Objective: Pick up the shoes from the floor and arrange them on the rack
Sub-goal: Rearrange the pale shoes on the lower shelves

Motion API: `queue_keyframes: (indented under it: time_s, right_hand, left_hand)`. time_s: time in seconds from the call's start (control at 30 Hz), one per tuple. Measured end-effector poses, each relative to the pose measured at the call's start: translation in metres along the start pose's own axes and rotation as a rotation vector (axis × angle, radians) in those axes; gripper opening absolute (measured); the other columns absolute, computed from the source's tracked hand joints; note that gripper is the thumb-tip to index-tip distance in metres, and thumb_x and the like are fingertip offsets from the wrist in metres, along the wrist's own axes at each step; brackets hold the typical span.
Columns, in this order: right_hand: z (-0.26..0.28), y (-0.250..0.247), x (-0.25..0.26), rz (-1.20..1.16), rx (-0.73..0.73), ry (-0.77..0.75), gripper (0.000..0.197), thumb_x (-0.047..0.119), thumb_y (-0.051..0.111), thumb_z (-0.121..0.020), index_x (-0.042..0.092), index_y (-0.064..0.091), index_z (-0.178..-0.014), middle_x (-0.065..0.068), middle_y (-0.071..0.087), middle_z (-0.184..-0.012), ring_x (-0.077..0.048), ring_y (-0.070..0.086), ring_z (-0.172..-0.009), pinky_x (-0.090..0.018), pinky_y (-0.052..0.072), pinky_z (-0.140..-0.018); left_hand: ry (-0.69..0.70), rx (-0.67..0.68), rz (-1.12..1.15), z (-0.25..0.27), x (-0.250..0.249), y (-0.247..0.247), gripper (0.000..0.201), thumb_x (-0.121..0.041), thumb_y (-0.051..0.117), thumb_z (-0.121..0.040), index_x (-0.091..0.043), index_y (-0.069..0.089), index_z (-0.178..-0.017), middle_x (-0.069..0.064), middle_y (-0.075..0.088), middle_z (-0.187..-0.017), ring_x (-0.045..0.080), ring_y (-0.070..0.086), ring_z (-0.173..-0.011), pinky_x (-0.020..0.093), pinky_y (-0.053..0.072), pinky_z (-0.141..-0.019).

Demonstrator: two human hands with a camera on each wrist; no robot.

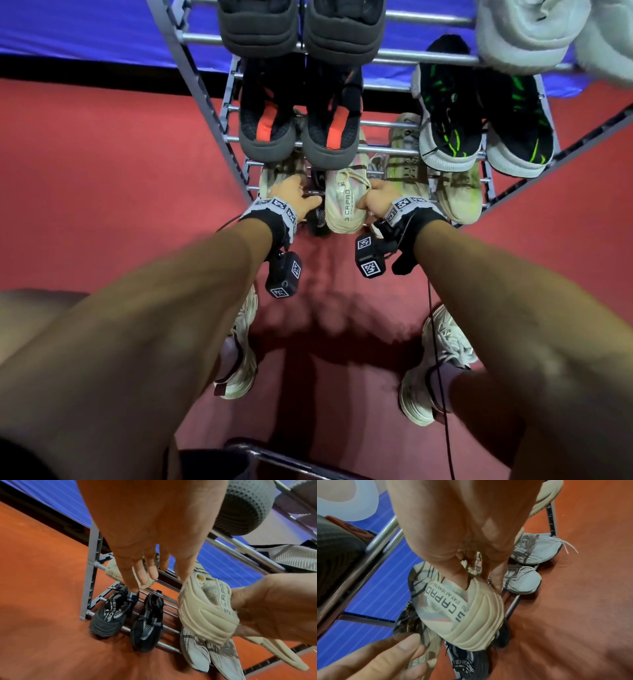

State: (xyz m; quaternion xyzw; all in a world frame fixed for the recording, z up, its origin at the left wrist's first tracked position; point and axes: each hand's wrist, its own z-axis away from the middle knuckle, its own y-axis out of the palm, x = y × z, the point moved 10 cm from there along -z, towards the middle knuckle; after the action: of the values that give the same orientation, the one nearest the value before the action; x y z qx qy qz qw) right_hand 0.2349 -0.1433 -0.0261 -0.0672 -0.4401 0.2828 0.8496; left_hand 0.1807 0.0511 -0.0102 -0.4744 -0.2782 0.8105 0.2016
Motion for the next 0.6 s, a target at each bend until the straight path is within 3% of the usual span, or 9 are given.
queue_keyframes:
  time_s: [0.03, 0.13, 0.27, 0.4, 0.53, 0.6]
  right_hand:
    - [-0.004, 0.0, 0.002, 0.007, -0.01, 0.005, 0.039, -0.007, 0.06, -0.076, 0.011, 0.065, -0.109, -0.014, 0.067, -0.093, -0.03, 0.064, -0.079, -0.046, 0.057, -0.076]
    - [-0.017, 0.005, 0.01, 0.009, -0.019, 0.015, 0.057, -0.003, 0.063, -0.078, 0.011, 0.055, -0.133, -0.013, 0.067, -0.112, -0.032, 0.067, -0.096, -0.047, 0.057, -0.085]
    - [-0.032, 0.015, 0.014, 0.011, -0.036, 0.023, 0.058, 0.001, 0.068, -0.075, 0.01, 0.054, -0.131, -0.015, 0.066, -0.117, -0.036, 0.066, -0.101, -0.051, 0.056, -0.086]
    - [-0.029, 0.02, 0.024, 0.063, -0.028, -0.008, 0.056, 0.001, 0.065, -0.08, 0.009, 0.049, -0.133, -0.013, 0.064, -0.105, -0.029, 0.065, -0.09, -0.036, 0.055, -0.073]
    - [-0.025, 0.029, 0.018, 0.169, 0.057, -0.012, 0.087, 0.002, 0.073, -0.067, 0.013, 0.034, -0.143, -0.011, 0.062, -0.115, -0.028, 0.063, -0.097, -0.034, 0.056, -0.073]
    - [-0.027, 0.037, 0.015, 0.231, 0.11, -0.043, 0.115, 0.014, 0.087, -0.053, 0.017, 0.024, -0.149, -0.007, 0.055, -0.133, -0.026, 0.059, -0.112, -0.037, 0.054, -0.085]
  left_hand:
    - [0.018, 0.027, 0.029, -0.002, -0.001, 0.005, 0.058, -0.03, 0.068, -0.088, -0.009, 0.046, -0.138, 0.011, 0.06, -0.125, 0.026, 0.056, -0.117, 0.023, 0.042, -0.09]
    - [0.09, 0.099, 0.061, -0.007, -0.009, 0.016, 0.068, -0.031, 0.079, -0.077, -0.017, 0.048, -0.136, 0.003, 0.061, -0.108, 0.021, 0.06, -0.105, 0.03, 0.049, -0.089]
    - [0.102, 0.102, 0.052, -0.017, -0.012, 0.017, 0.074, -0.016, 0.083, -0.071, -0.017, 0.048, -0.136, 0.003, 0.065, -0.119, 0.02, 0.062, -0.108, 0.025, 0.045, -0.091]
    - [0.056, 0.058, -0.036, -0.027, -0.009, 0.013, 0.073, -0.014, 0.08, -0.072, -0.018, 0.046, -0.137, 0.005, 0.062, -0.128, 0.025, 0.058, -0.116, 0.031, 0.044, -0.1]
    - [0.013, 0.078, -0.043, -0.032, -0.003, 0.026, 0.074, -0.029, 0.079, -0.059, -0.018, 0.053, -0.128, 0.005, 0.066, -0.117, 0.027, 0.063, -0.108, 0.04, 0.049, -0.098]
    - [-0.015, 0.055, -0.044, -0.04, 0.003, 0.031, 0.078, -0.035, 0.076, -0.051, -0.021, 0.055, -0.125, 0.002, 0.068, -0.11, 0.025, 0.065, -0.099, 0.04, 0.052, -0.093]
